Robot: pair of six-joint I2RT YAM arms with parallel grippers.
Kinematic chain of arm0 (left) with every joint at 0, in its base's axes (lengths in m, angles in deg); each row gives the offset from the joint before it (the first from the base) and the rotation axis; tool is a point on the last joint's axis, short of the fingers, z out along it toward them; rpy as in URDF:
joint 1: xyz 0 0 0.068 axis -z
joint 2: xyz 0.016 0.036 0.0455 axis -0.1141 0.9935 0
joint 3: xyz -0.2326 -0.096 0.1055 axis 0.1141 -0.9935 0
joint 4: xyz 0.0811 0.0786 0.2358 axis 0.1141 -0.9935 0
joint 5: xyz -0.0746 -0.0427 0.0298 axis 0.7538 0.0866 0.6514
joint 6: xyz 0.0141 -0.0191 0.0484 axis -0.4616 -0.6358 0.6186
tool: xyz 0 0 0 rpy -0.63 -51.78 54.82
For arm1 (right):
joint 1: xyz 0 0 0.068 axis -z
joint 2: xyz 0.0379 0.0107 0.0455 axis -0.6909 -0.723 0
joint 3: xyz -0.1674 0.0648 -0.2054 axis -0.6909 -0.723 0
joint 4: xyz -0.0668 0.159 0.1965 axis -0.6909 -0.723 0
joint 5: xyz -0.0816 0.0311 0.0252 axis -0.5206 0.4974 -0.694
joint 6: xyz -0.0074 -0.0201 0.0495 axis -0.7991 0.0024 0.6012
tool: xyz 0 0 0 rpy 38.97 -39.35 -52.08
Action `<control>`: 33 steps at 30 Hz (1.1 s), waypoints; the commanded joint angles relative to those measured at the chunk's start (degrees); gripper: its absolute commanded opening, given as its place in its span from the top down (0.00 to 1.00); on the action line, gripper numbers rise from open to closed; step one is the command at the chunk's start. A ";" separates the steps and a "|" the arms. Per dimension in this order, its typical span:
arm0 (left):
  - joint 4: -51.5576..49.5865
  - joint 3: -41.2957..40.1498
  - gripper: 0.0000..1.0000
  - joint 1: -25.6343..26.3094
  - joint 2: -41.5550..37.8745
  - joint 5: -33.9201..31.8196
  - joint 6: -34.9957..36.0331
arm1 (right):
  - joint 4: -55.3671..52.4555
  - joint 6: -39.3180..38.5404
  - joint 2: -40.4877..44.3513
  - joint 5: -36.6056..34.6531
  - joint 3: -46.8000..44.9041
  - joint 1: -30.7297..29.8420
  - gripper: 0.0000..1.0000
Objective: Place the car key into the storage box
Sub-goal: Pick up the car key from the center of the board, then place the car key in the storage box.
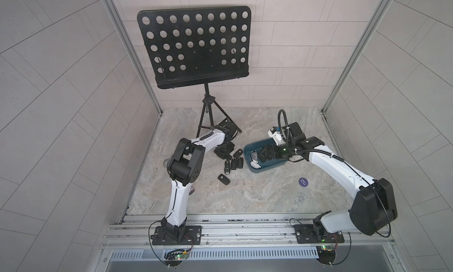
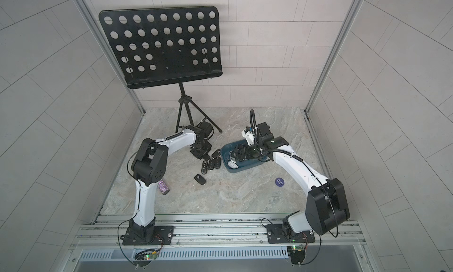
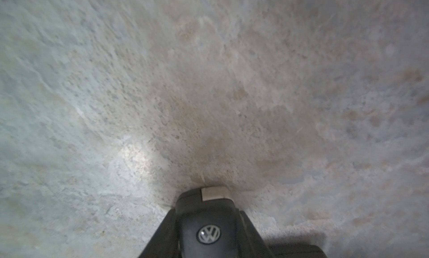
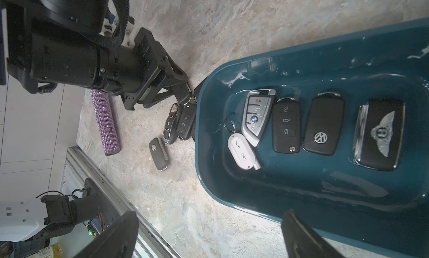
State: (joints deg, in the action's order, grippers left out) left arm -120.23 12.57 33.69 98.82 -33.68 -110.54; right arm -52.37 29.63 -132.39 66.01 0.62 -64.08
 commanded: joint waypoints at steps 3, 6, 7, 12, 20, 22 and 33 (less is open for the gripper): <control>-3.59 0.45 0.62 0.20 -2.40 -4.69 0.64 | -0.55 -0.33 -0.46 -0.10 1.32 -0.38 0.00; -3.65 0.86 0.62 0.20 -4.42 -5.21 0.91 | -0.43 -0.15 -0.48 -0.08 1.32 -0.57 0.00; -3.84 1.10 0.62 0.20 -4.85 -5.17 0.99 | -0.43 -0.01 -0.49 -0.28 1.34 -0.56 0.00; -3.37 0.43 0.62 0.20 -8.65 -4.14 1.17 | -0.04 0.50 -0.09 -0.80 0.81 -0.59 0.00; -1.36 -1.93 0.62 1.92 -15.54 -2.54 4.62 | -0.04 0.87 0.77 -2.01 -0.34 -0.53 0.00; -1.05 -1.92 0.62 2.86 -16.89 -2.53 5.96 | 0.02 0.99 1.26 -2.55 -1.00 -0.53 0.00; -0.01 0.35 0.62 9.76 -17.27 1.78 9.05 | 0.84 3.07 5.78 -6.71 -5.00 0.16 0.00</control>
State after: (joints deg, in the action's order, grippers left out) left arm -120.49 11.47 41.58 81.56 -33.18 -102.15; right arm -51.81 31.46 -129.07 61.94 -3.55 -64.26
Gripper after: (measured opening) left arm 0.391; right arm 0.995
